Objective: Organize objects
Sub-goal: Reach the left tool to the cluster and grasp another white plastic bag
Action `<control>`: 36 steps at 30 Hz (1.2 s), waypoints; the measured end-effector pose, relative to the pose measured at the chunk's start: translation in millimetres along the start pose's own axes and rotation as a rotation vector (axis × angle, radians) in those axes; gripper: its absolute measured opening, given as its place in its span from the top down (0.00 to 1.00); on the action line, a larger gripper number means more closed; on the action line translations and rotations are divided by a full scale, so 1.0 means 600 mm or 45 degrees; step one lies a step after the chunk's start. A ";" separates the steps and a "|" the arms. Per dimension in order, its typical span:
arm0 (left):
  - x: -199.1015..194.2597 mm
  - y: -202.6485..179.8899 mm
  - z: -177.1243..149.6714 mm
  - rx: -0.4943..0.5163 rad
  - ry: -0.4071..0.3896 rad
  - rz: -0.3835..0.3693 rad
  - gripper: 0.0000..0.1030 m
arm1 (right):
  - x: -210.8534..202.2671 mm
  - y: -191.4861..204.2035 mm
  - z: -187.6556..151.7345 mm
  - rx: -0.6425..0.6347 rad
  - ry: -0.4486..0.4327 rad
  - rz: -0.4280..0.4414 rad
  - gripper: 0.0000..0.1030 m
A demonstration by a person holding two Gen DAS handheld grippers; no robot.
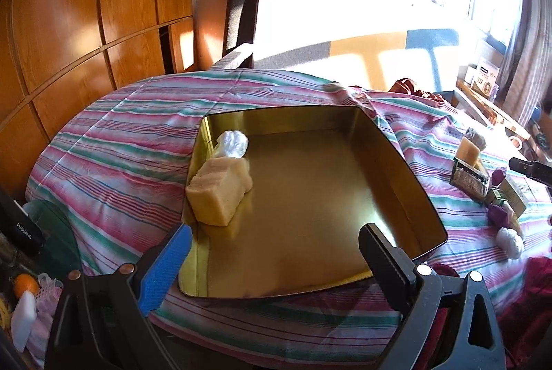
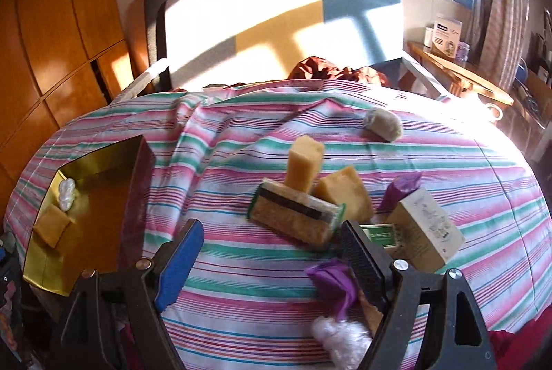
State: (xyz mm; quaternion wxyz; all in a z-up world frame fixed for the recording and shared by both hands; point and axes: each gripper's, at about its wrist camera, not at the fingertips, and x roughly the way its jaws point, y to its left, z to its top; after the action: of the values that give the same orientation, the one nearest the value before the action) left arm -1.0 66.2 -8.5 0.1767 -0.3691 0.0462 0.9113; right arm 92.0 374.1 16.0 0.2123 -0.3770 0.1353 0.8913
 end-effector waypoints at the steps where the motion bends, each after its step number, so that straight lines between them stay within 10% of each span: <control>1: 0.001 -0.009 0.005 0.016 -0.006 -0.016 0.05 | -0.002 -0.025 0.002 0.051 -0.004 -0.004 0.19; 9: 0.014 -0.120 0.046 0.160 -0.024 -0.202 0.05 | -0.013 -0.199 -0.023 0.501 -0.104 -0.030 0.19; 18: 0.074 -0.303 0.050 0.343 0.121 -0.484 0.07 | -0.011 -0.304 -0.072 1.022 -0.192 0.255 0.19; 27: 0.139 -0.454 0.004 0.420 0.397 -0.739 0.28 | -0.009 -0.302 -0.072 1.013 -0.199 0.329 0.19; 36: 0.173 -0.552 -0.018 0.297 0.584 -0.879 0.19 | -0.010 -0.299 -0.072 1.001 -0.208 0.390 0.19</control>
State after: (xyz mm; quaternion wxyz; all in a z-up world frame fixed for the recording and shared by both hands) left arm 55.3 402.8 -72.6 0.4968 -0.5334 0.0607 0.6819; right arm 208.8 511.8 -23.5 0.2149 -0.1711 0.5019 0.8202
